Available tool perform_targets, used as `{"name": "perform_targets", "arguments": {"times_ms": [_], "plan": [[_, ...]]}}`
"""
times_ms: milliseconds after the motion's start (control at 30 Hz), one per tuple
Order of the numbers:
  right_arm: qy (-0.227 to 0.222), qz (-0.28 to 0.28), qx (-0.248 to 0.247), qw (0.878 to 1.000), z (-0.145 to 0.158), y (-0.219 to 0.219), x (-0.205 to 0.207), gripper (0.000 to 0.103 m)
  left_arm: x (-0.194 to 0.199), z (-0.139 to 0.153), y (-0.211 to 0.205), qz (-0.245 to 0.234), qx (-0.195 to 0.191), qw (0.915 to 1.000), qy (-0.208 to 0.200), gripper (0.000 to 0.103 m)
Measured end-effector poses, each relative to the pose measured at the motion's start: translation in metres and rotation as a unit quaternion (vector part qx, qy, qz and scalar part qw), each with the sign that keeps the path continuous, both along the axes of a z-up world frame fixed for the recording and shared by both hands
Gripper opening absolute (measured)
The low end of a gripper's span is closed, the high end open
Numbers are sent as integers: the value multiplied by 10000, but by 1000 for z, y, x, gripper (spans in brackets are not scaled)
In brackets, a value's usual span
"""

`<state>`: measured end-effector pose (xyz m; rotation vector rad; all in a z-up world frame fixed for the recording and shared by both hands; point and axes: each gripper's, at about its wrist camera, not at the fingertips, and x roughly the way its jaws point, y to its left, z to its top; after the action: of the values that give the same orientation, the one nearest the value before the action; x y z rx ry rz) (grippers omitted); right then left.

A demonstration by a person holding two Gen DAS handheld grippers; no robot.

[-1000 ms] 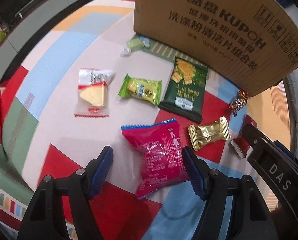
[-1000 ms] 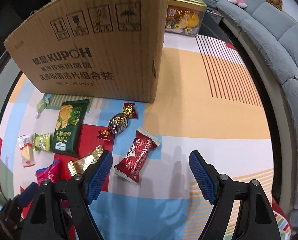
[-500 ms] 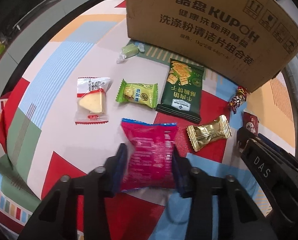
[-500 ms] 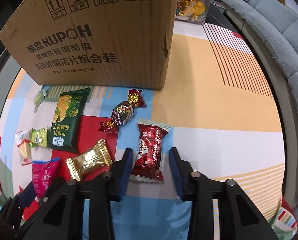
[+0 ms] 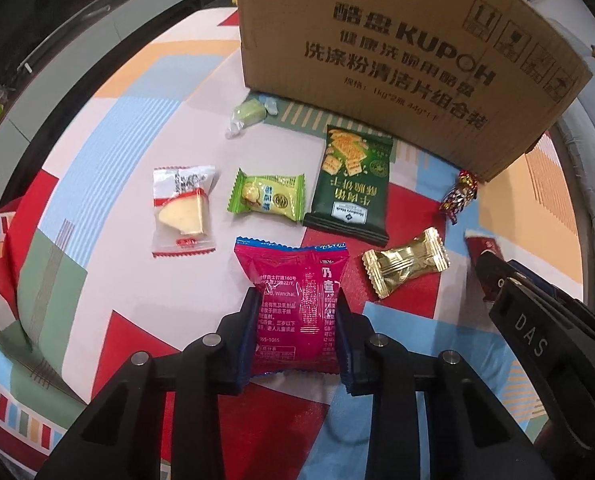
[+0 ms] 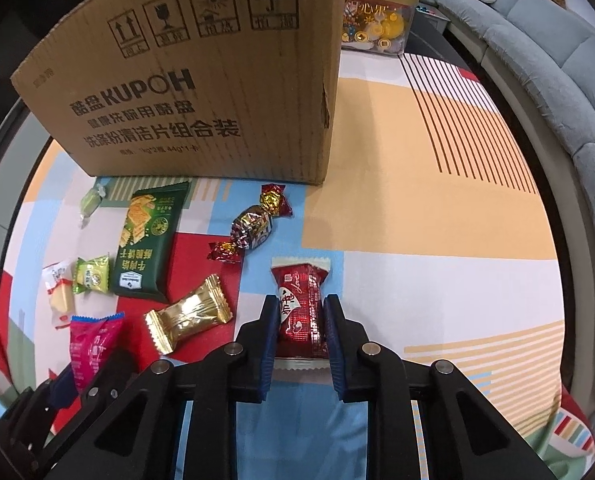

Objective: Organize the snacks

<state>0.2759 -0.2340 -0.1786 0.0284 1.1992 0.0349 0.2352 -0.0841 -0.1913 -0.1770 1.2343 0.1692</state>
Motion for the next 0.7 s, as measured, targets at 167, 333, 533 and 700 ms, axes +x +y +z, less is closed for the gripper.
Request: {"name": "perform_targets", "arguments": {"times_ms": [167, 333, 533, 700], "plan": [[-94, 10, 12, 10000, 11, 0, -5, 23, -3, 11, -2, -75, -12, 9999, -100, 33], [-176, 33, -6, 9998, 24, 1, -10, 6, -8, 24, -3, -150, -28, 9996, -236, 33], [-269, 31, -4, 9996, 34, 1, -17, 5, -9, 39, 3, -158, -55, 9992, -354, 33], [-291, -50, -9, 9996, 36, -4, -25, 6, -10, 44, 5, -129, -74, 9991, -388, 33]]}}
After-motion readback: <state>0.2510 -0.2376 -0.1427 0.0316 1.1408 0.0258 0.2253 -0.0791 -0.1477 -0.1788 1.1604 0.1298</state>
